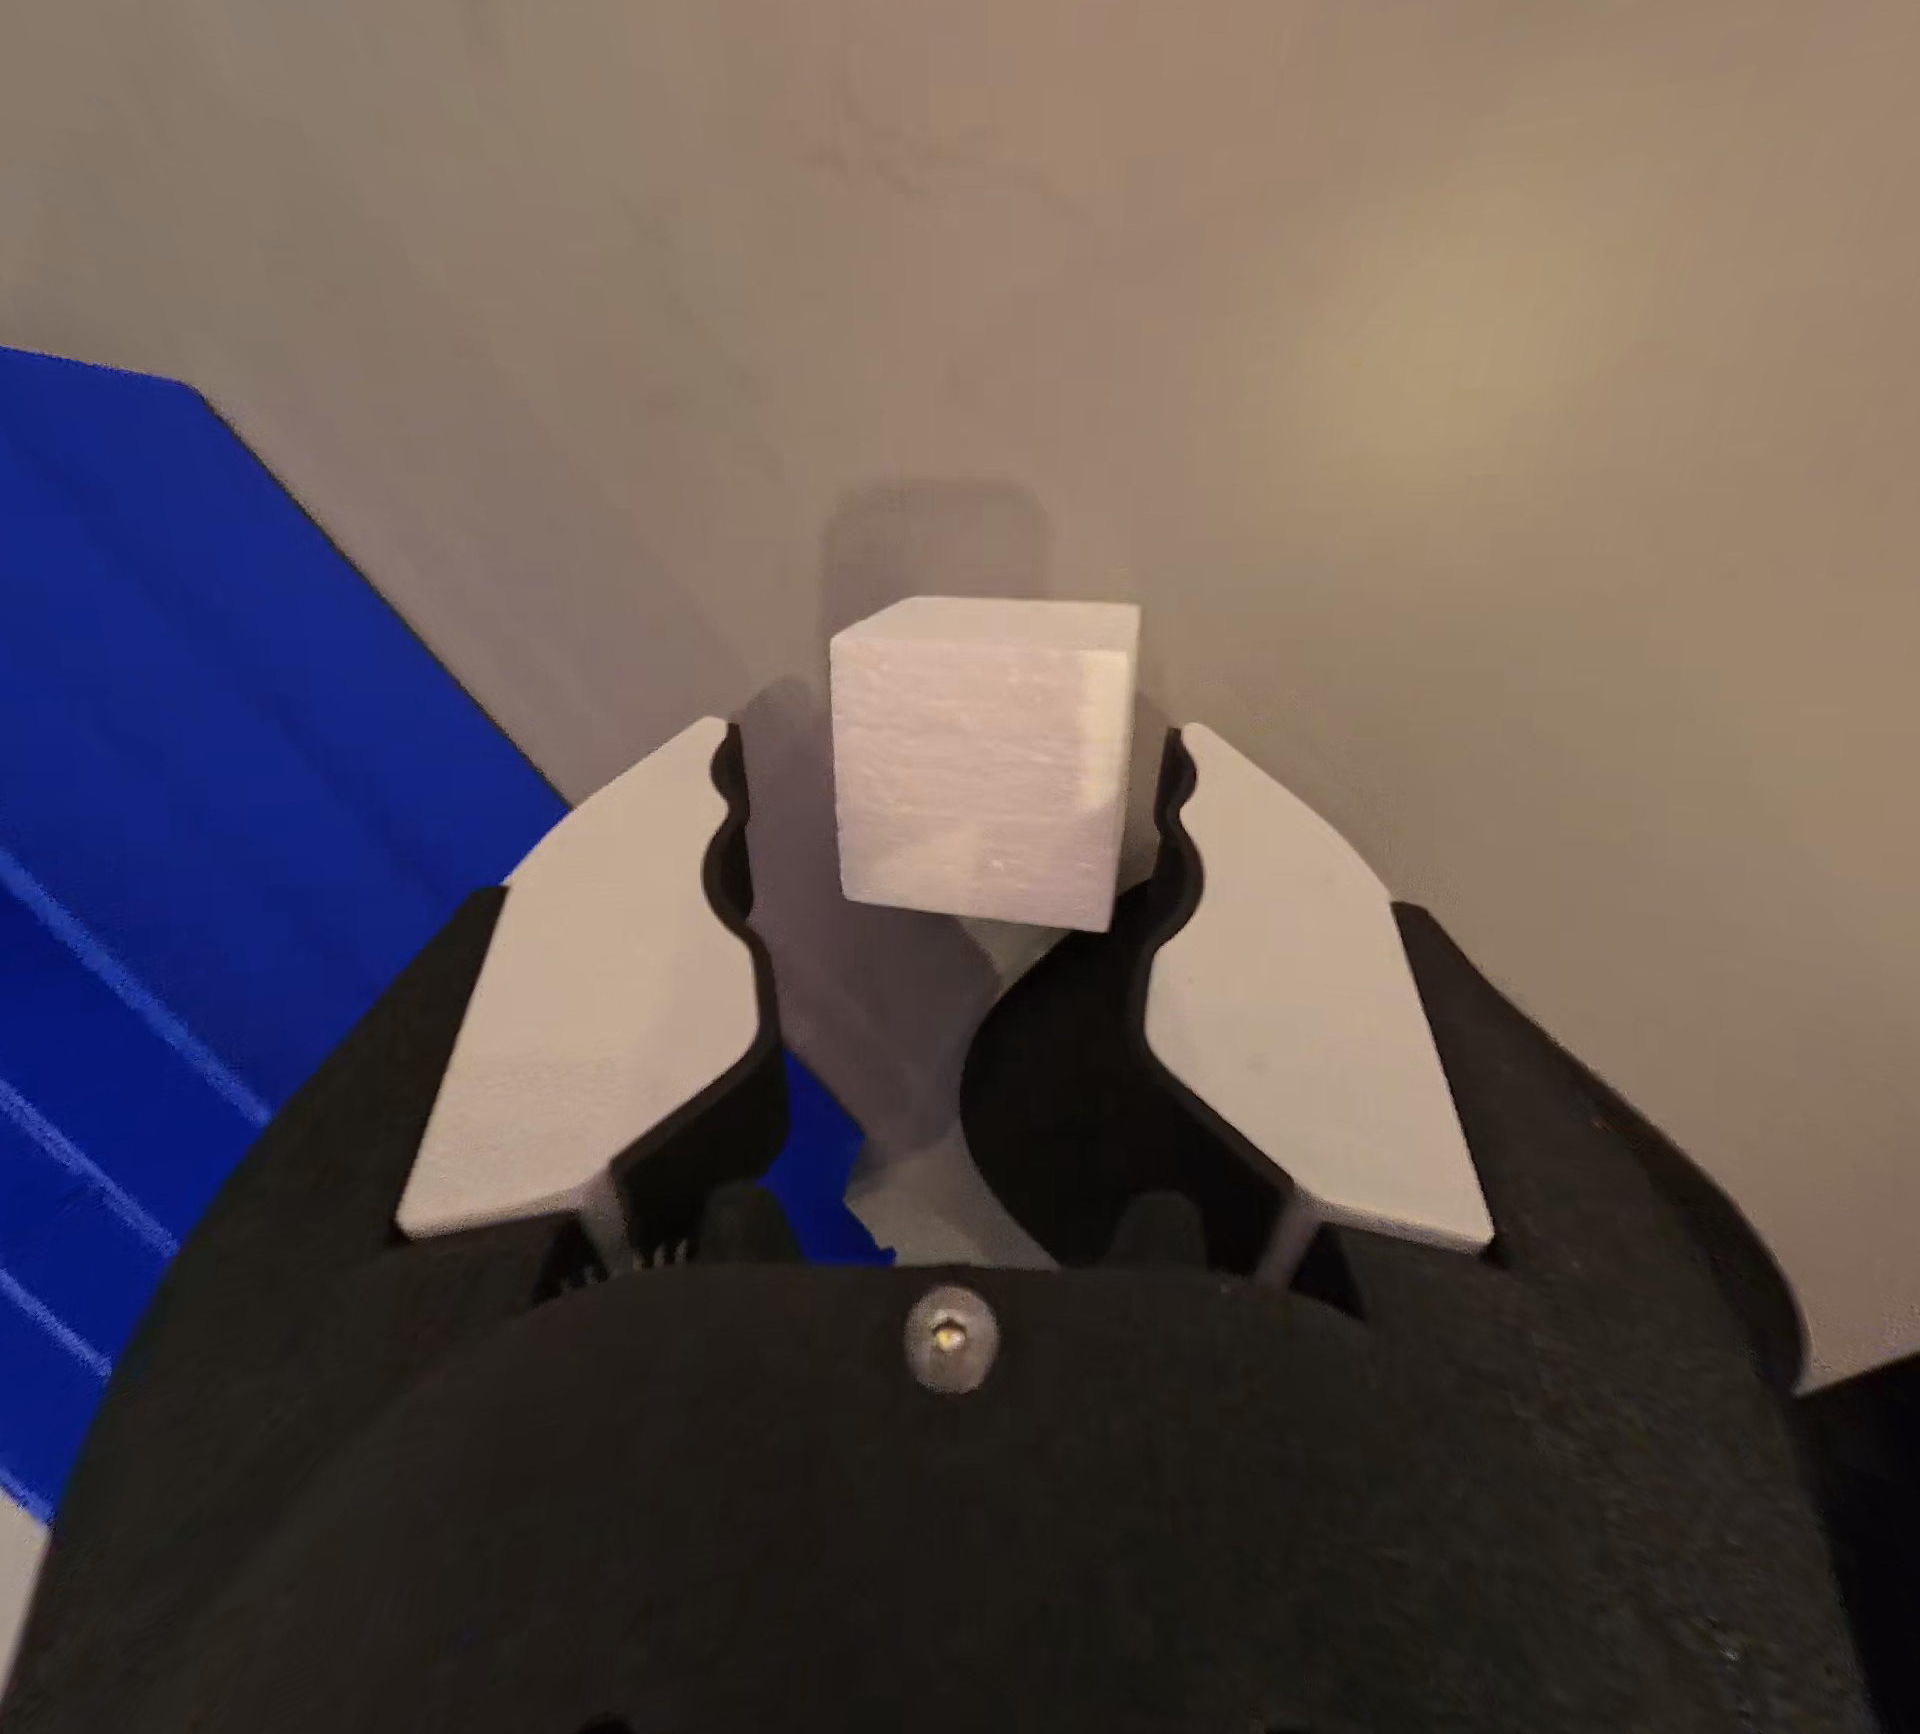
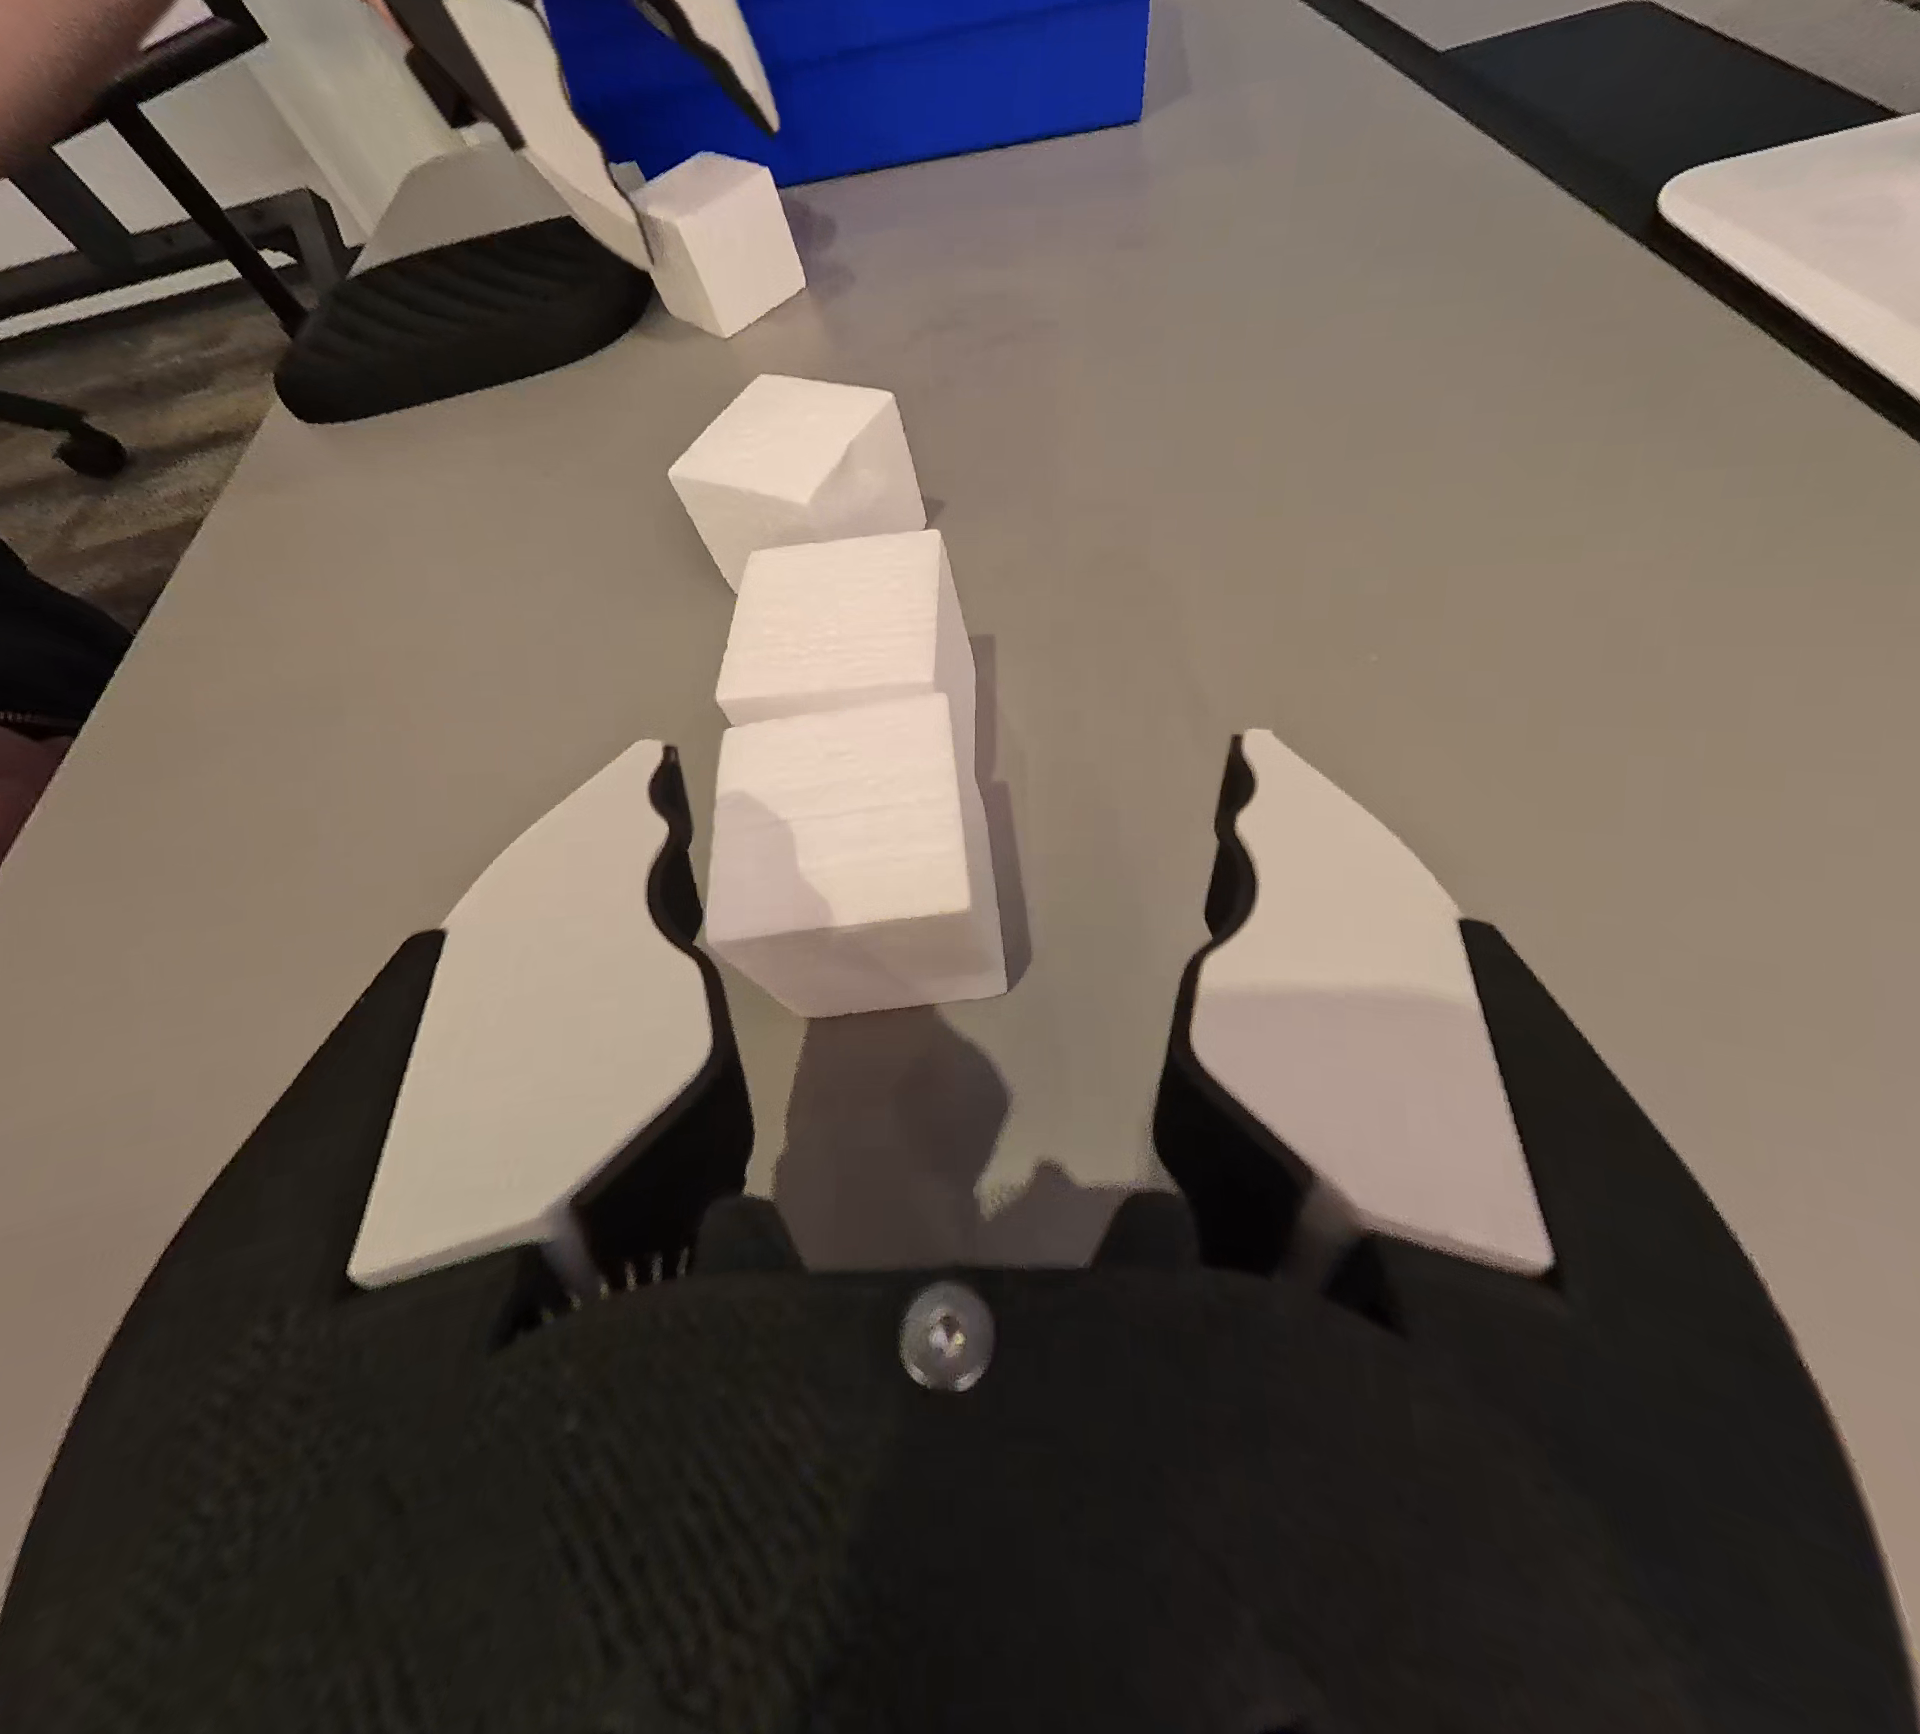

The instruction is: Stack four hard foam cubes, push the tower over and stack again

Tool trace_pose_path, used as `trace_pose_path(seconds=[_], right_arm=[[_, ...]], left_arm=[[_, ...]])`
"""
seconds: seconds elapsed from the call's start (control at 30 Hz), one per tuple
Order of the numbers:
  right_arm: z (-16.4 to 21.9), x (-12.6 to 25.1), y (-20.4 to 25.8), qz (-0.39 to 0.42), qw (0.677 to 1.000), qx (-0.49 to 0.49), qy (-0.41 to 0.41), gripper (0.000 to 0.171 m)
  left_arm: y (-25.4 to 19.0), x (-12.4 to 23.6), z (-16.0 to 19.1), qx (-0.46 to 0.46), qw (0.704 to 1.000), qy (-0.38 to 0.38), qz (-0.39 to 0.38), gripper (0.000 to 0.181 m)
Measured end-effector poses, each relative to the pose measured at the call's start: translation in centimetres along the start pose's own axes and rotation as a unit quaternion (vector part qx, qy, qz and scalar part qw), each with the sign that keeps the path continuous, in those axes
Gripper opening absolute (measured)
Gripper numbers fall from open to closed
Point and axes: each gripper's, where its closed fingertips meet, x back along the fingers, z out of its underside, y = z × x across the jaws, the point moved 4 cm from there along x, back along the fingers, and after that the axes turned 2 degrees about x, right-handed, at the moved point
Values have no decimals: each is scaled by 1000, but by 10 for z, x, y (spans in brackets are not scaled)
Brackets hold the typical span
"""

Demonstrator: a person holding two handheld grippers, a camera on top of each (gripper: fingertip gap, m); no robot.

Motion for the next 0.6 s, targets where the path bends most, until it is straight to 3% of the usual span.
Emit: trace_pose_path(seconds=[0.13,0.23,0.3,0.37,0.4,0.6], right_arm=[[4,-6,10,-22,1000,-8,15,114],[17,-11,14,-25,997,1,66,114],[25,-13,13,-19,994,20,102,104],[29,-12,15,-27,991,35,124,81],[28,-11,17,-38,990,40,127,62],[13,13,9,-23,996,34,75,59]], left_arm=[[4,-19,6,-6,999,37,-2,72],[1,-24,12,-17,998,58,1,63],[0,-22,12,-30,997,69,-4,63],[1,-17,6,-45,997,66,-19,63],[0,-11,-2,-48,997,50,-20,63],[-48,42,-112,-141,984,-105,14,62]])
